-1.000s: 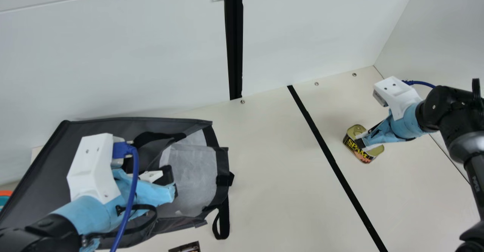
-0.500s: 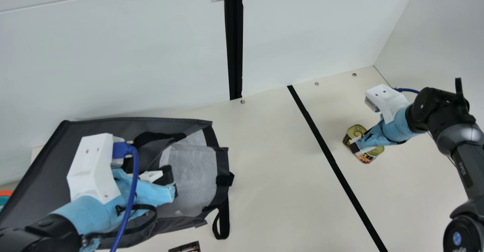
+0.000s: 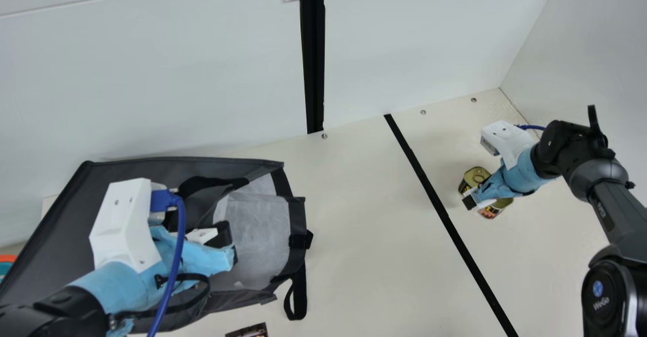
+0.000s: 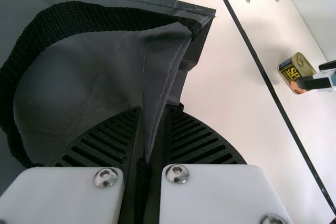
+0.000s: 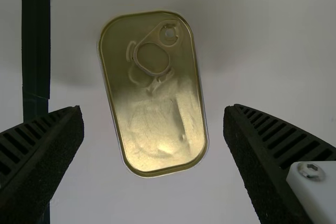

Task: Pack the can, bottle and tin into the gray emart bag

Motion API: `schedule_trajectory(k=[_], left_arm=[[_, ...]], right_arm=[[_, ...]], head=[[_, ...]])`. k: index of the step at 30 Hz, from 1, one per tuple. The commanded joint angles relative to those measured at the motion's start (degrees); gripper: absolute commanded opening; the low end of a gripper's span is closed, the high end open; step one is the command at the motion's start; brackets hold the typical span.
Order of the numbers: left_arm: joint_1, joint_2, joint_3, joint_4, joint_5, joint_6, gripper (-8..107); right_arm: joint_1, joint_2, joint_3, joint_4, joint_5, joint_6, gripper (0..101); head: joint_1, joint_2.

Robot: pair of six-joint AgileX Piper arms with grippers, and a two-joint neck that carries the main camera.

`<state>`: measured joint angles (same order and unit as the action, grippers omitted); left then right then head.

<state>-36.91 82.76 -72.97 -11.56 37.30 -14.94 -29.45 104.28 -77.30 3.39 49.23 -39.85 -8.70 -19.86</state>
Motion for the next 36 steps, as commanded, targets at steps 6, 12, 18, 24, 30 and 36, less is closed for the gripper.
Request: schedule_trajectory(k=[6, 12, 18, 24, 30, 36], left_arm=[[0.0, 0.0, 0.0, 0.0, 0.0, 0.0, 10], [0.0, 0.0, 0.0, 0.0, 0.0, 0.0, 10], [0.0, 0.0, 0.0, 0.0, 0.0, 0.0, 10], [0.0, 0.0, 0.0, 0.0, 0.0, 0.0, 10], [0.0, 0.0, 0.0, 0.0, 0.0, 0.0, 10], [0.0, 0.0, 0.0, 0.0, 0.0, 0.0, 10]], right_arm=[[0.38, 2.21, -0.5, -1.06, -0.84, 0.74, 91], [0.63, 3.46, -0.22, -1.87, -1.63, 1.41, 91], [0.74, 4.27, 0.16, -2.35, -2.15, 1.86, 84], [0.75, 4.4, 0.56, -2.38, -2.41, 2.12, 44], [0.71, 3.63, 0.68, -1.78, -2.25, 1.92, 4], [0.9, 2.26, 0.33, -0.78, -1.52, 1.34, 0]], head=[[-1.3, -0.14], [-1.3, -0.14], [-1.3, -0.14], [-1.3, -0.14], [-1.3, -0.14], [-1.3, -0.14]])
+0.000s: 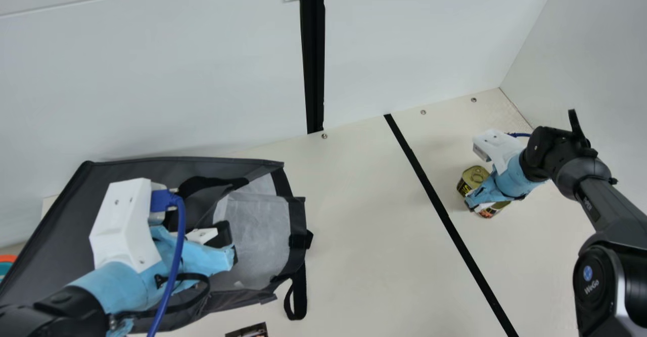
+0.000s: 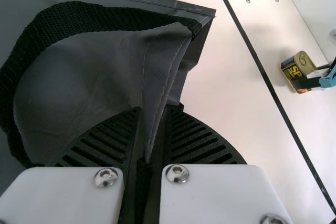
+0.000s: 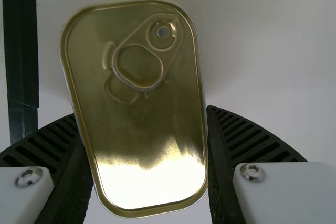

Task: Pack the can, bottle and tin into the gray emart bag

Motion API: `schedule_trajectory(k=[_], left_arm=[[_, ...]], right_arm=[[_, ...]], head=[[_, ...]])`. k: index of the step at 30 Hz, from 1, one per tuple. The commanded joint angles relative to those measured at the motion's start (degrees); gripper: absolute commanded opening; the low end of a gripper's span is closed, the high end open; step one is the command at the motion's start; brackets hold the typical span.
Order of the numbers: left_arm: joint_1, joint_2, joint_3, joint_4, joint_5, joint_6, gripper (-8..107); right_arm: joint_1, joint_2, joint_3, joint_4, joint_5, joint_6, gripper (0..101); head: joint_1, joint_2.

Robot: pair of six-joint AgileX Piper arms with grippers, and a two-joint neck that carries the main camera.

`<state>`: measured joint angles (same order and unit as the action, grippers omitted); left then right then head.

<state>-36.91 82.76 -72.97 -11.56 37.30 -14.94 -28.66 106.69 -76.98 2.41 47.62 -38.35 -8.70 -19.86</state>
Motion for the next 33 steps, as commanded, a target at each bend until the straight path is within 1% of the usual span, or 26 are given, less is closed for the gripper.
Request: schedule_trajectory(k=[1, 13, 33], left_arm=[[0.0, 0.0, 0.0, 0.0, 0.0, 0.0, 10], [0.0, 0.0, 0.0, 0.0, 0.0, 0.0, 10], [0.0, 0.0, 0.0, 0.0, 0.0, 0.0, 10]], right_arm=[[0.17, -0.43, -0.02, 0.37, 0.2, -0.25, 0], [2.25, -4.44, 0.94, 1.75, 1.43, -0.33, 0], [8.21, -11.84, 4.69, 2.37, 3.07, 1.08, 0]], head=[[-1.3, -0.14], [-1.3, -0.14], [-1.3, -0.14]])
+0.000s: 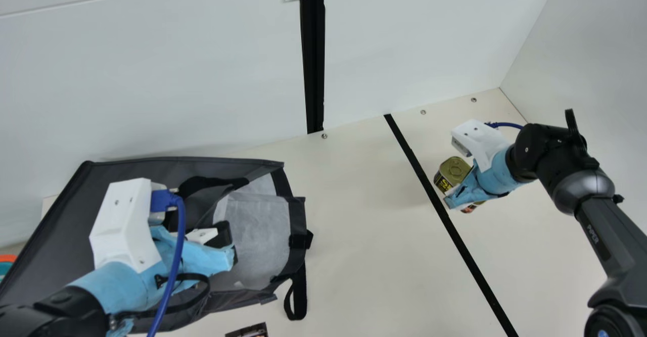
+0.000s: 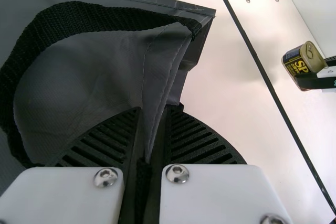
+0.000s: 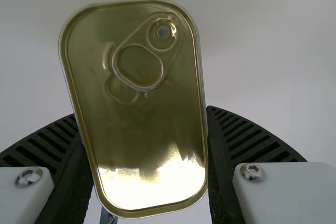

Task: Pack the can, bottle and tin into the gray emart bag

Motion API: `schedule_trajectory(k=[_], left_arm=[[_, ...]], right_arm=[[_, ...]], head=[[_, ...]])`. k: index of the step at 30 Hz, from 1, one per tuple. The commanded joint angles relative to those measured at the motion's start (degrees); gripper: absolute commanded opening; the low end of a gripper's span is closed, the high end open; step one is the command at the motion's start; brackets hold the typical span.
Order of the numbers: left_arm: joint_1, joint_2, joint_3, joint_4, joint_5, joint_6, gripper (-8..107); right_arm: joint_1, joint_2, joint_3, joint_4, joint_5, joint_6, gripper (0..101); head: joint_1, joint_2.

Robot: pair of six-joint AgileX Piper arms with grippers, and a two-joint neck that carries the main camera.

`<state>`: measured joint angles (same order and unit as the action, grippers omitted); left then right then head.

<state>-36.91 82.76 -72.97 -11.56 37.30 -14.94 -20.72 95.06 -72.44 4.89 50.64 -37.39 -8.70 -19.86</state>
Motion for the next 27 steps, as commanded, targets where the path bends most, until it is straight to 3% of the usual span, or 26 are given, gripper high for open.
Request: schedule_trajectory(k=[1, 27], left_arm=[[0.0, 0.0, 0.0, 0.0, 0.0, 0.0, 10], [0.0, 0.0, 0.0, 0.0, 0.0, 0.0, 10]], right_arm=[[0.66, -0.55, 0.36, -0.15, 0.1, 0.25, 0], [12.06, -8.41, 5.84, -1.35, 1.31, 5.34, 0]], head=[[-1.3, -0.14], [-1.3, -0.14]])
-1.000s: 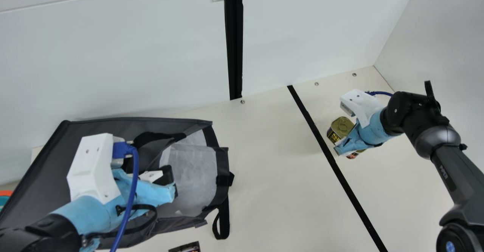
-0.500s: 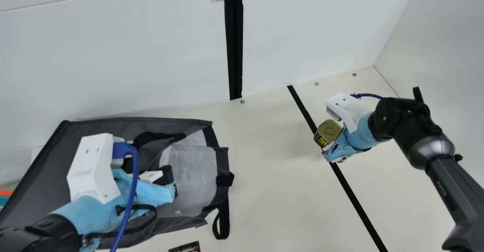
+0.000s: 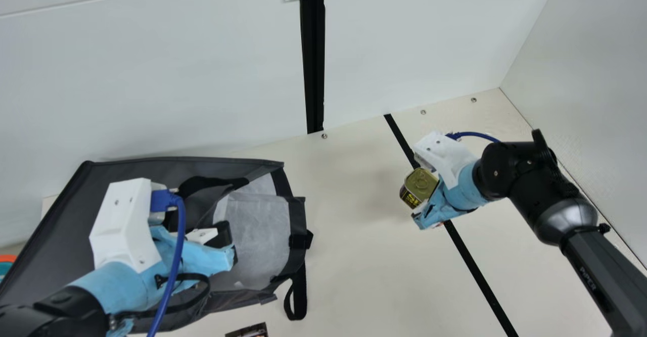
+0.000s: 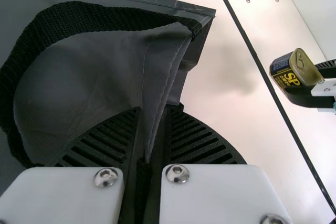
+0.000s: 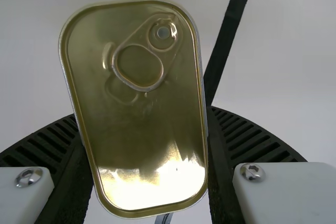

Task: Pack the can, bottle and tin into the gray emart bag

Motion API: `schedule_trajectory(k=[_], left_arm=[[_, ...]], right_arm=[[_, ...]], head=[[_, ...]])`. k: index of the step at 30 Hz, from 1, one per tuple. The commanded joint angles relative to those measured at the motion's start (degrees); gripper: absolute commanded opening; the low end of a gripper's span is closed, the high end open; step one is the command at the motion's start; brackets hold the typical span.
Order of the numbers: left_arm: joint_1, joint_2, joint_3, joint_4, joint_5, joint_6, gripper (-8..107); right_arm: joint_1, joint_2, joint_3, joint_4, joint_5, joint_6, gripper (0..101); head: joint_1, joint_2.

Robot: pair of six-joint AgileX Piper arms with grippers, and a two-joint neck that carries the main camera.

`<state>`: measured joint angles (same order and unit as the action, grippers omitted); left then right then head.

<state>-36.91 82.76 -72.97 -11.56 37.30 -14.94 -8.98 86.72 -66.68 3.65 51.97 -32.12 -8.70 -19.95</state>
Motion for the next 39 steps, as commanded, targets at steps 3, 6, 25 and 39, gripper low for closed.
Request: schedule_trajectory(k=[3, 6, 25, 39], left_arm=[[0.0, 0.0, 0.0, 0.0, 0.0, 0.0, 10], [0.0, 0.0, 0.0, 0.0, 0.0, 0.0, 10], [0.0, 0.0, 0.0, 0.0, 0.0, 0.0, 10], [0.0, 0.0, 0.0, 0.0, 0.0, 0.0, 10]], right_arm=[[1.52, -0.77, 0.61, -0.27, 0.05, 0.62, 0], [2.77, -1.47, 1.12, -0.36, 0.08, 1.19, 0], [12.41, -5.18, 3.67, -0.08, 0.69, 3.32, 0], [19.43, -6.95, 4.7, 0.22, 0.95, 3.43, 0]], head=[[-1.3, -0.05], [-1.3, -0.05], [-1.3, -0.05], [-1.3, -0.05]])
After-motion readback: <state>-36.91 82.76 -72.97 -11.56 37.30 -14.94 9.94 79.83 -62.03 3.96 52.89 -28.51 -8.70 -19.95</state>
